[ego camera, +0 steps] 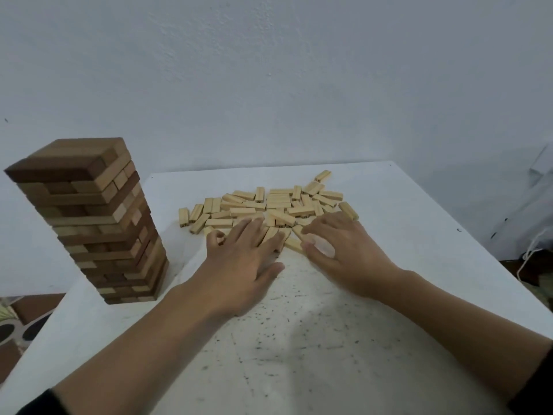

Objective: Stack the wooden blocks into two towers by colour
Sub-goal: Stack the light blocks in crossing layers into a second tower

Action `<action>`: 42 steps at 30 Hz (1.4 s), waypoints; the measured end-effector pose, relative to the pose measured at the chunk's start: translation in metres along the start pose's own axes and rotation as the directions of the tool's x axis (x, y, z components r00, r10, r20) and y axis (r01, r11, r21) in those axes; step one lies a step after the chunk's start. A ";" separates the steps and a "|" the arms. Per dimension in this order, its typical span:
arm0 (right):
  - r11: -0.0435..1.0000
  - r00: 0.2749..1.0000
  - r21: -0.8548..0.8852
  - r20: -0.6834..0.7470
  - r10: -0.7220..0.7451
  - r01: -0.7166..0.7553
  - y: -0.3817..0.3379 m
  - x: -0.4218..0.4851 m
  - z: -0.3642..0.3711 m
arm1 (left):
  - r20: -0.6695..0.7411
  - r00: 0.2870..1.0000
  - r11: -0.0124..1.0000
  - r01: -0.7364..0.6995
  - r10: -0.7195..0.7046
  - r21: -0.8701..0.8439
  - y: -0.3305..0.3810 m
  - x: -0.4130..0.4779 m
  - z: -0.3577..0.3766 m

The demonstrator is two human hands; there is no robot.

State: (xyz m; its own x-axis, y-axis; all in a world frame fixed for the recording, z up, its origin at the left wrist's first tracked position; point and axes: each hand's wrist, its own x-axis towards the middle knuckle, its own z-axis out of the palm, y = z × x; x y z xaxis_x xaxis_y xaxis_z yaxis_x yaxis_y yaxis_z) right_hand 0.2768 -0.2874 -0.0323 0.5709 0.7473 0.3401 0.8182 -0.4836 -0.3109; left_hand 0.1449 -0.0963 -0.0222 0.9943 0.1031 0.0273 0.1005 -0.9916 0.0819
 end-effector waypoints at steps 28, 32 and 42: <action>0.977 0.981 0.134 0.077 -0.176 0.165 -0.020 0.001 0.010 | -0.378 0.917 0.907 -0.260 0.125 -0.330 -0.025 -0.008 0.027; 0.975 0.980 0.150 0.096 -0.177 0.161 -0.020 0.005 0.012 | -0.348 0.933 0.891 -0.236 0.095 -0.387 -0.028 0.001 0.021; 0.923 0.969 0.355 0.136 -0.207 0.147 -0.007 -0.002 -0.010 | -0.274 0.942 0.915 -0.272 0.191 -0.298 -0.014 -0.021 0.014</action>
State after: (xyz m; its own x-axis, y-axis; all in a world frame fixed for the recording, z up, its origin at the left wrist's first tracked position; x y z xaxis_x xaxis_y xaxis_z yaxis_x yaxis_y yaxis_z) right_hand 0.2708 -0.2903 -0.0224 0.3746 0.8860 0.2733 0.8155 -0.1746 -0.5518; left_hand 0.1231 -0.0852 -0.0377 0.9466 -0.0710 0.3145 -0.1895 -0.9116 0.3648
